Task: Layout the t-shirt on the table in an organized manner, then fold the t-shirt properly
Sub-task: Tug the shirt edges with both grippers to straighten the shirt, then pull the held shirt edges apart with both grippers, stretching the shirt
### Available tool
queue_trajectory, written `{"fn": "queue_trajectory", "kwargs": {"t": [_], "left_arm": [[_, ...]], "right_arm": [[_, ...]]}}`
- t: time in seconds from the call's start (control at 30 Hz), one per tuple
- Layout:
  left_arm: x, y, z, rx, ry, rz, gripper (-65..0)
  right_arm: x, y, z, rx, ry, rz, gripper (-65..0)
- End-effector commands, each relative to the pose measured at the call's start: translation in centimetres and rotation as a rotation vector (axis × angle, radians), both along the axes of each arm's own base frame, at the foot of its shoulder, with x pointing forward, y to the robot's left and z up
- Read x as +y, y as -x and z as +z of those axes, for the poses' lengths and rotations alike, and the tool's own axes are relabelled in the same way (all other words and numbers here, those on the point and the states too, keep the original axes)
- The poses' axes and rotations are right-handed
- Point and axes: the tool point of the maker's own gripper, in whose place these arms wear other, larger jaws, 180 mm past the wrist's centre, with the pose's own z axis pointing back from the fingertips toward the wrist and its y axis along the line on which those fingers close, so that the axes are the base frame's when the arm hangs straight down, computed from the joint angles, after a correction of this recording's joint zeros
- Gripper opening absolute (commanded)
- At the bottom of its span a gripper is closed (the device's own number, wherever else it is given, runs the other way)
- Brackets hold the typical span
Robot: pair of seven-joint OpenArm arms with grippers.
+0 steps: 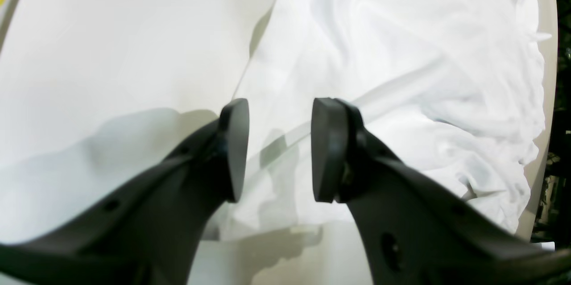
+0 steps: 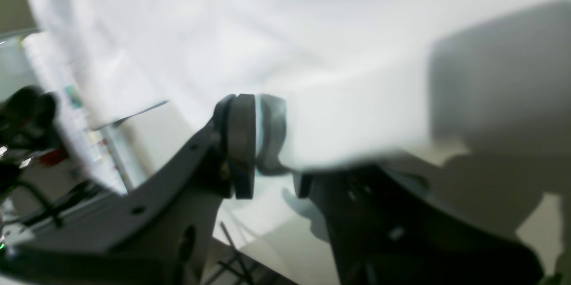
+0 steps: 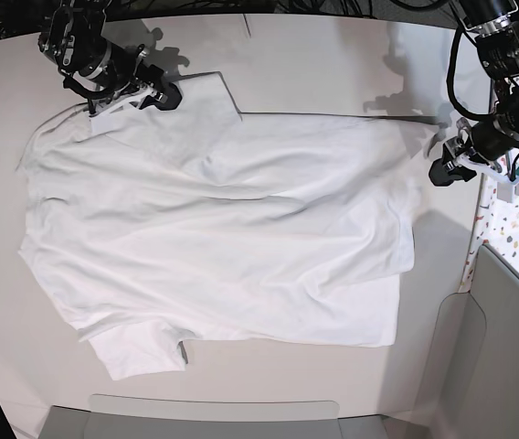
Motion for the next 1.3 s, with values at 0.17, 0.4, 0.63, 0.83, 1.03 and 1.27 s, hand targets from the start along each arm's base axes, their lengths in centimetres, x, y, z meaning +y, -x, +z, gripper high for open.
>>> {"fn": "queue_trajectory", "kwargs": {"t": [0.17,0.4,0.63,0.83,1.03,1.27], "left_arm": [[0.4,-0.7,1.2,-0.042,-0.015,-0.002,-43.2],[0.4,-0.7,1.2,-0.042,-0.015,-0.002,-43.2],[0.4,-0.7,1.2,-0.042,-0.015,-0.002,-43.3],[0.4,-0.7,1.2,-0.042,-0.015,-0.002,-43.3],[0.4,-0.7,1.2,-0.04,-0.014,-0.003,-43.3],[0.4,-0.7,1.2,-0.04,-0.014,-0.003,-43.3]], "right_arm": [[0.7,1.9,-1.6,0.085,0.065,0.105,-58.3],[1.8,1.8,0.2,0.023,0.083,0.238,-65.0],[0.6,2.8,3.0,-0.051,0.168,0.378,-65.0],[-0.5,4.5,3.3,-0.002,0.142,0.449,-65.0],[-1.0,6.5,3.5,0.049,0.099,0.485,-65.0],[-2.3,8.9,3.9,0.118,0.076,0.539,-65.0]]}}
